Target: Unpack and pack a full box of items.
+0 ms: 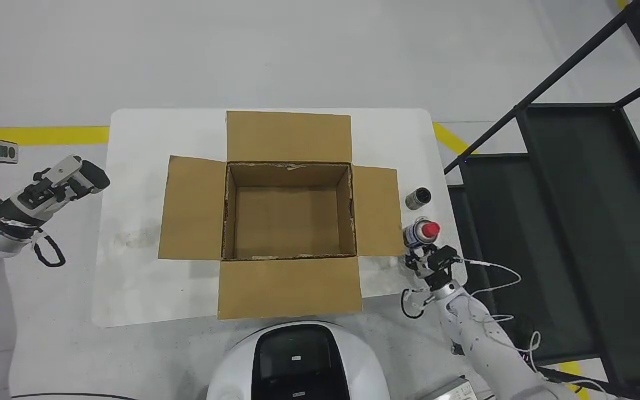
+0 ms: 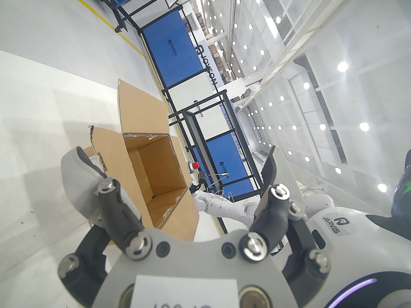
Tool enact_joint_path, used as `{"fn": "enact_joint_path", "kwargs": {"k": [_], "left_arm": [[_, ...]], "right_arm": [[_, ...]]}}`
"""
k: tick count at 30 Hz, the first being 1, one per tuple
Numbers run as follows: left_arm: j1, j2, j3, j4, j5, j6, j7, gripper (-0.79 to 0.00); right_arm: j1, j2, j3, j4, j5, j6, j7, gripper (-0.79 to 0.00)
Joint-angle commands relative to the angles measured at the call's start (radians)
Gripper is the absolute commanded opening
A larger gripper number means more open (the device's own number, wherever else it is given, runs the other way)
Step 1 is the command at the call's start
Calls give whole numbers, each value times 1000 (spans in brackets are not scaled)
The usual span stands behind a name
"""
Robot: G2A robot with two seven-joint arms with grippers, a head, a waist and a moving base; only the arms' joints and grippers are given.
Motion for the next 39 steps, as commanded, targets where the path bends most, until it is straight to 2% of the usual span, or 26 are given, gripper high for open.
{"fn": "enact_joint_path", "kwargs": {"k": [1, 6, 11, 15, 20, 25, 31, 39], "left_arm": [[0, 0, 0, 0, 0, 0, 0, 0], [0, 0, 0, 0, 0, 0, 0, 0], [0, 0, 0, 0, 0, 0, 0, 0], [0, 0, 0, 0, 0, 0, 0, 0], [0, 0, 0, 0, 0, 0, 0, 0], [0, 0, 0, 0, 0, 0, 0, 0], [0, 0, 0, 0, 0, 0, 0, 0], [0, 0, 0, 0, 0, 0, 0, 0]], "right_arm": [[-18, 6, 6, -16, -9, -18, -22, -785], [-133, 43, 63, -144, -62, -27, -104, -785], [-310, 88, 190, -425, -93, 17, -105, -785], [-454, 111, 300, -710, -87, 29, -2, -785], [-551, 120, 379, -980, -85, 55, 168, -785], [-553, 120, 353, -1129, -110, 37, 334, -785], [-474, 112, 252, -1188, -106, -14, 524, -785], [-467, 112, 245, -1191, -104, -15, 538, -785]]}}
